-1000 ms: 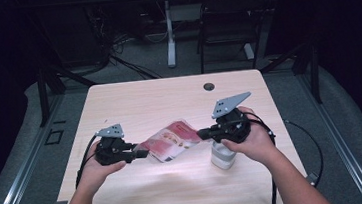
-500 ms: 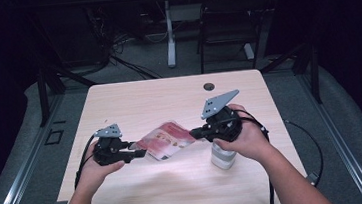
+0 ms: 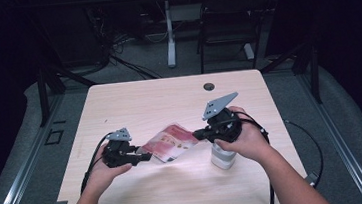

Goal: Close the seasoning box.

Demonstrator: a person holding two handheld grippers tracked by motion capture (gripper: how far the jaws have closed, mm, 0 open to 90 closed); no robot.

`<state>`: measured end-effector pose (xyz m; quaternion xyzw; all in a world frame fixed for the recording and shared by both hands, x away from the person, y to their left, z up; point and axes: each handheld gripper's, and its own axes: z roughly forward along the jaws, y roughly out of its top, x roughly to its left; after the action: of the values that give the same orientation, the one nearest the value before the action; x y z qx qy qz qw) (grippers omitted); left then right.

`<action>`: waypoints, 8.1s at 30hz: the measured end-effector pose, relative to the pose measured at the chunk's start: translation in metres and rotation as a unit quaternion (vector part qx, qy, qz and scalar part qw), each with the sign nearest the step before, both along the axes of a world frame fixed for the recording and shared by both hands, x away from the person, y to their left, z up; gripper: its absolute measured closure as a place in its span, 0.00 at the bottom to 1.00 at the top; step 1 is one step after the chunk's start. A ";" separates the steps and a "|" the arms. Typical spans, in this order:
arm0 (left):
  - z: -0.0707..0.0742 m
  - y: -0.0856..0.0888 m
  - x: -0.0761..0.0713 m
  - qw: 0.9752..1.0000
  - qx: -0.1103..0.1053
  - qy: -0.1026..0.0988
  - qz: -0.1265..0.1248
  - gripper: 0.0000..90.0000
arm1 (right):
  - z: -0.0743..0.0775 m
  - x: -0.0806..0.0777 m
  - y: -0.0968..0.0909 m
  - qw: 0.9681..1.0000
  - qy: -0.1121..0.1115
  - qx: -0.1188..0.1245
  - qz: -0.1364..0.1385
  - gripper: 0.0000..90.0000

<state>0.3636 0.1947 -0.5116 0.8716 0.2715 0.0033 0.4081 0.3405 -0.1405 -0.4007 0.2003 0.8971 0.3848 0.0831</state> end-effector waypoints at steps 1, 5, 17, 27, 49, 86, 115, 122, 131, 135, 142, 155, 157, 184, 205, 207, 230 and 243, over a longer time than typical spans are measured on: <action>-0.003 -0.001 0.000 1.000 -0.002 0.003 0.000 0.71 | -0.001 0.001 0.000 1.000 0.002 -0.003 0.001 1.00; -0.009 -0.002 0.001 1.000 0.008 0.007 0.000 0.70 | -0.003 0.000 0.003 1.000 0.001 -0.015 0.005 1.00; -0.012 -0.002 0.003 1.000 0.028 0.011 0.006 0.64 | -0.005 0.000 0.010 0.999 -0.001 -0.032 0.020 1.00; -0.008 0.002 0.002 1.000 0.009 0.003 0.008 0.62 | -0.007 0.000 0.013 0.999 -0.002 -0.043 0.023 1.00; 0.004 0.003 -0.003 1.000 -0.001 -0.005 -0.001 0.68 | -0.008 0.002 0.023 0.999 0.010 0.001 0.034 0.98; 0.021 0.001 -0.013 0.997 0.036 -0.054 -0.029 0.96 | -0.008 0.007 0.046 0.999 0.013 0.015 0.028 0.88; 0.008 0.017 -0.009 0.998 0.038 -0.034 -0.030 1.00 | -0.005 0.013 0.057 0.998 0.013 0.054 0.010 0.66; 0.004 0.021 -0.010 0.998 0.049 -0.036 -0.024 1.00 | -0.001 0.011 0.060 0.998 0.004 0.064 0.008 0.66; 0.001 0.024 -0.012 0.998 0.048 -0.036 -0.023 1.00 | 0.005 0.006 0.056 0.997 -0.009 0.079 0.005 0.66; -0.003 0.028 -0.013 0.998 0.048 -0.035 -0.020 1.00 | 0.007 0.004 0.051 0.996 -0.013 0.086 0.002 0.66; -0.009 0.034 -0.016 0.999 0.040 -0.029 -0.018 1.00 | 0.010 -0.002 0.045 0.996 -0.024 0.089 -0.006 0.67; -0.009 0.040 -0.015 1.000 0.019 -0.018 0.004 0.84 | 0.004 -0.007 0.037 0.996 -0.023 0.089 -0.023 0.67; -0.008 0.041 -0.015 1.000 0.019 -0.016 0.006 0.82 | 0.003 -0.008 0.036 0.996 -0.022 0.088 -0.025 0.66; 0.017 0.071 -0.023 0.999 -0.005 -0.030 0.042 0.68 | -0.008 -0.015 0.004 0.993 -0.028 0.081 -0.082 0.61; 0.020 0.088 -0.022 0.994 0.006 -0.050 0.096 0.61 | -0.019 -0.026 -0.027 0.986 -0.031 0.097 -0.133 0.60; 0.019 0.087 -0.022 0.994 0.010 -0.051 0.100 0.61 | -0.019 -0.025 -0.029 0.985 -0.031 0.097 -0.139 0.60; 0.016 0.085 -0.020 0.991 0.021 -0.052 0.123 0.61 | -0.006 -0.015 -0.076 0.970 -0.061 0.098 -0.214 0.90; 0.015 0.086 -0.020 0.990 0.020 -0.051 0.130 0.61 | 0.000 -0.006 -0.089 0.963 -0.062 0.087 -0.249 1.00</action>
<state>0.3437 0.2805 -0.4966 0.8358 0.3611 0.1061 0.3998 0.3343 -0.2295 -0.4011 0.3993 0.7751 0.4405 0.2137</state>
